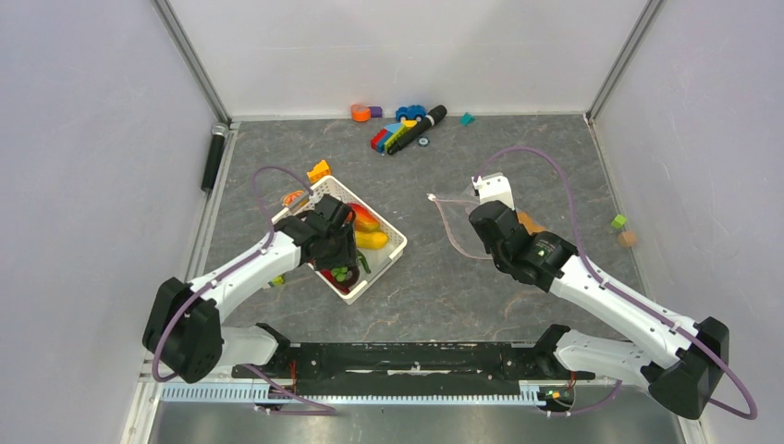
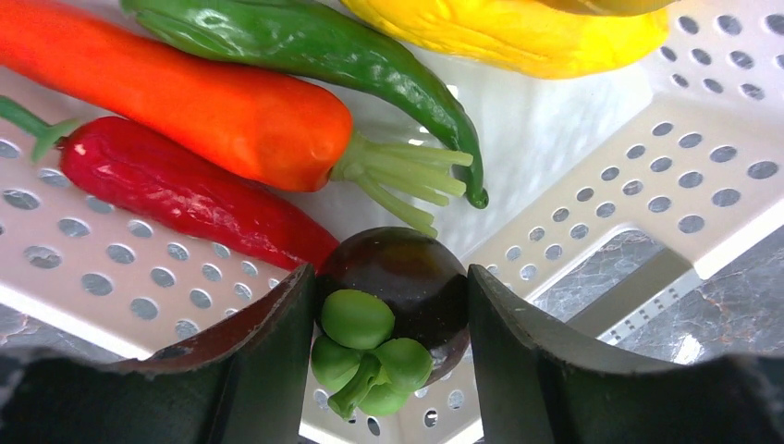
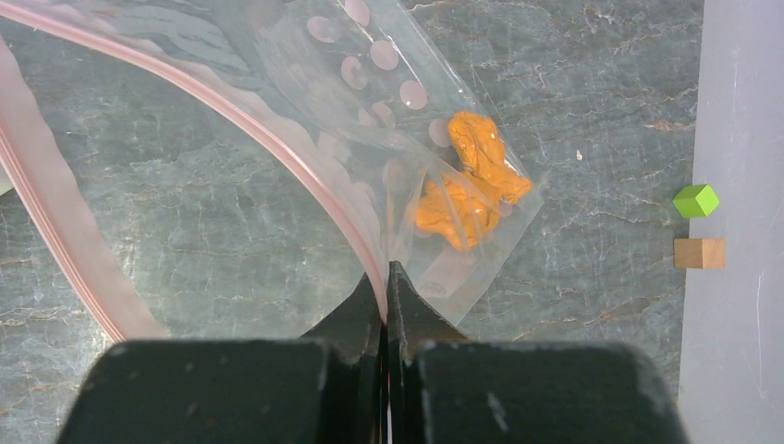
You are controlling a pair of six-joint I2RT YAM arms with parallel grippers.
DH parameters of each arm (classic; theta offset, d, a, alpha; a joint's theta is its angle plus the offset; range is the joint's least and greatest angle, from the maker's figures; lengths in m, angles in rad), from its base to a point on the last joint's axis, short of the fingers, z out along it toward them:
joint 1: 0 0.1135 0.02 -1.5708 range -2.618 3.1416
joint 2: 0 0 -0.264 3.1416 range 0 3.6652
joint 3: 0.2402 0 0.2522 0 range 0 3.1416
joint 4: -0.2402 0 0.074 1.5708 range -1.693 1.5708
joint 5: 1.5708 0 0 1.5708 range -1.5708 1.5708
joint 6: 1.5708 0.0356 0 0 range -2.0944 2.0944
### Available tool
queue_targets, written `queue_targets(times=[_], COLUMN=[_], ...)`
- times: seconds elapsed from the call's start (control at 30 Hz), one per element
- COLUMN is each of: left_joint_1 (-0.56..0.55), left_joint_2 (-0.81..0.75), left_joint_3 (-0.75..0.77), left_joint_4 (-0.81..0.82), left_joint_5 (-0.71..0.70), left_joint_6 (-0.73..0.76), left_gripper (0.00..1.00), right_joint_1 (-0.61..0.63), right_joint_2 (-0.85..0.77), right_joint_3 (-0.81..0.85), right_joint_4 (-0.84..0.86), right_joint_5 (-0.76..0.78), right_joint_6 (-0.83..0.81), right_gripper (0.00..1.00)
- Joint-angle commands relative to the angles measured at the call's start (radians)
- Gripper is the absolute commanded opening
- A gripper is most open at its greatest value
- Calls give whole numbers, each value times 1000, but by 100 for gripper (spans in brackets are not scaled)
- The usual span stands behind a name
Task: Place the food in the zip-top bag and seal the zipper
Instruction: Pick up the fake fruit from the bin, then place the fake fruit in the zipper food storage bag.
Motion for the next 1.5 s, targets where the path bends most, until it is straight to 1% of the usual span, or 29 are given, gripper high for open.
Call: queue_targets(times=[0.0, 0.43, 0.7, 0.9, 1.03, 1.13, 1.23, 1.33, 1.47], left_joint_1=[-2, -2, -2, -2, -3, -3, -4, -7, -19], left_joint_2=[-58, -209, -291, -364, -415, -432, -418, -391, -322], left_joint_3=[17, 23, 56, 75, 64, 48, 45, 50, 49], left_joint_4=[25, 39, 39, 79, 182, 297, 412, 479, 613], left_joint_5=[-54, -115, -106, -13, 65, 184, 312, 352, 465], left_joint_6=[-14, -13, 25, 62, 78, 83, 87, 79, 43], left_gripper=[2, 2, 2, 2, 2, 2, 2, 2, 2], right_joint_1=[-4, -4, -4, -4, -4, -4, -4, -4, -4], right_joint_2=[-25, -31, -36, -49, -54, -59, -65, -73, -86], right_joint_3=[4, 2, 5, 0, 0, 0, -3, -6, -12], right_joint_4=[12, 12, 13, 23, 30, 34, 39, 46, 68], right_joint_5=[26, 33, 29, 21, 16, 8, 6, -4, -27], right_joint_6=[5, 6, 9, 7, 5, 2, 2, 0, -4], right_gripper=[1, 2, 2, 2, 2, 2, 2, 2, 2])
